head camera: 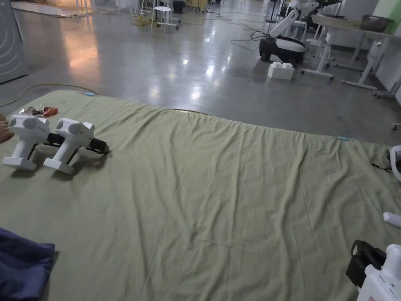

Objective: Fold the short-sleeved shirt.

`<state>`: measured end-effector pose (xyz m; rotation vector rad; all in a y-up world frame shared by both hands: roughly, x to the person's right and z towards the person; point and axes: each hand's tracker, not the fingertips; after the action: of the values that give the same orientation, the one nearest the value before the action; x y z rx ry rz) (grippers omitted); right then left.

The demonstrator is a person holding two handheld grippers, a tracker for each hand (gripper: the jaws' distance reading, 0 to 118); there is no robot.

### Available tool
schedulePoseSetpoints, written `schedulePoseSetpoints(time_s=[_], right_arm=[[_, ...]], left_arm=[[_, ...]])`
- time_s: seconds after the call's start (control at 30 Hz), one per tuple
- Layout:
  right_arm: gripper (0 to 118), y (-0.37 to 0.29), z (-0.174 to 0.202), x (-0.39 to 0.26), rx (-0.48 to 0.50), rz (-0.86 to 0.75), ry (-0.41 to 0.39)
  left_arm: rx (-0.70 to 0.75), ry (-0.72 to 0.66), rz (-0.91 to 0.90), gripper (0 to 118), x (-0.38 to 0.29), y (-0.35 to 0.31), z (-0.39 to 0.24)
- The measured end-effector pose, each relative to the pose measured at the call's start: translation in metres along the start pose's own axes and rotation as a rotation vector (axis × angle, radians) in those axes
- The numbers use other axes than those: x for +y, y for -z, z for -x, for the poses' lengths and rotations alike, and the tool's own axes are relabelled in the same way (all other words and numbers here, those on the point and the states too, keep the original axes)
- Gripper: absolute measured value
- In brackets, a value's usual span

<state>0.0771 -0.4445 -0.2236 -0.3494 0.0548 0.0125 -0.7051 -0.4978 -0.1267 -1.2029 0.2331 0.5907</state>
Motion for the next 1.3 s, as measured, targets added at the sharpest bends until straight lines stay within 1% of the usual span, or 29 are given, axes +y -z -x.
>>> schedulePoseSetpoints(time_s=[0.07,0.1,0.2,0.27,0.3,0.4,0.5,0.53,0.63,0.67,0.7,0.77,0.83,0.9,0.97,1.03,1.13,1.2,1.23,1.27,1.3], right_arm=[[7,0.000,0.001,-0.002,0.001,0.007,-0.004],[7,0.000,0.001,-0.003,0.003,0.011,-0.004],[7,0.001,0.002,-0.005,0.009,0.019,-0.010],[7,0.003,0.003,-0.005,0.014,0.023,-0.009],[7,0.004,0.002,-0.006,0.017,0.024,-0.007],[7,0.006,0.004,-0.007,0.025,0.027,-0.003],[7,0.008,0.009,-0.009,0.038,0.031,-0.009],[7,0.009,0.011,-0.010,0.043,0.033,-0.011],[7,0.009,0.017,-0.012,0.058,0.033,-0.003],[7,0.009,0.019,-0.012,0.064,0.032,0.001],[7,0.009,0.021,-0.013,0.066,0.030,0.003],[7,0.008,0.026,-0.012,0.074,0.024,0.005],[7,0.008,0.032,-0.010,0.085,0.015,0.007],[7,0.007,0.037,-0.008,0.089,0.003,0.004],[7,0.005,0.043,-0.004,0.083,-0.020,-0.007],[7,0.004,0.048,-0.001,0.085,-0.039,-0.007],[7,0.003,0.056,0.002,0.076,-0.063,-0.014],[7,0.002,0.061,0.002,0.072,-0.079,-0.013],[7,0.002,0.063,0.002,0.069,-0.085,-0.011],[7,0.001,0.065,0.002,0.071,-0.091,-0.009],[7,0.001,0.066,0.002,0.071,-0.094,-0.008]], left_arm=[[0.069,0.022,-0.017,58,-0.003,-0.001,-0.003],[0.076,0.025,-0.025,69,-0.003,-0.003,-0.003],[0.168,0.043,-0.076,70,-0.005,-0.017,-0.005],[0.274,0.105,-0.185,70,-0.010,-0.031,-0.007],[0.300,0.128,-0.222,70,-0.012,-0.038,-0.008],[0.378,0.128,-0.303,70,-0.017,-0.048,-0.010],[0.323,0.201,-0.397,70,-0.011,-0.046,-0.012],[0.299,0.224,-0.420,70,-0.002,-0.074,-0.018],[0.198,0.293,-0.531,70,-0.002,-0.075,-0.032],[0.160,0.315,-0.572,70,-0.030,-0.076,-0.057],[0.128,0.330,-0.603,70,-0.044,-0.074,-0.070],[0.061,0.356,-0.675,70,-0.064,-0.063,-0.096],[0.004,0.388,-0.720,70,-0.084,-0.053,-0.140],[-0.037,0.426,-0.779,70,-0.099,-0.040,-0.171],[-0.008,0.476,-0.856,70,-0.114,-0.027,-0.206],[0.021,0.473,-0.896,70,-0.125,-0.018,-0.240],[-0.012,0.426,-0.955,69,-0.136,-0.010,-0.277],[-0.025,0.434,-0.977,69,-0.142,-0.002,-0.299],[-0.030,0.464,-0.980,69,-0.145,0.002,-0.312],[-0.011,0.495,-0.991,67,-0.148,0.005,-0.324],[0.003,0.523,-1.006,61,-0.151,0.007,-0.334]])
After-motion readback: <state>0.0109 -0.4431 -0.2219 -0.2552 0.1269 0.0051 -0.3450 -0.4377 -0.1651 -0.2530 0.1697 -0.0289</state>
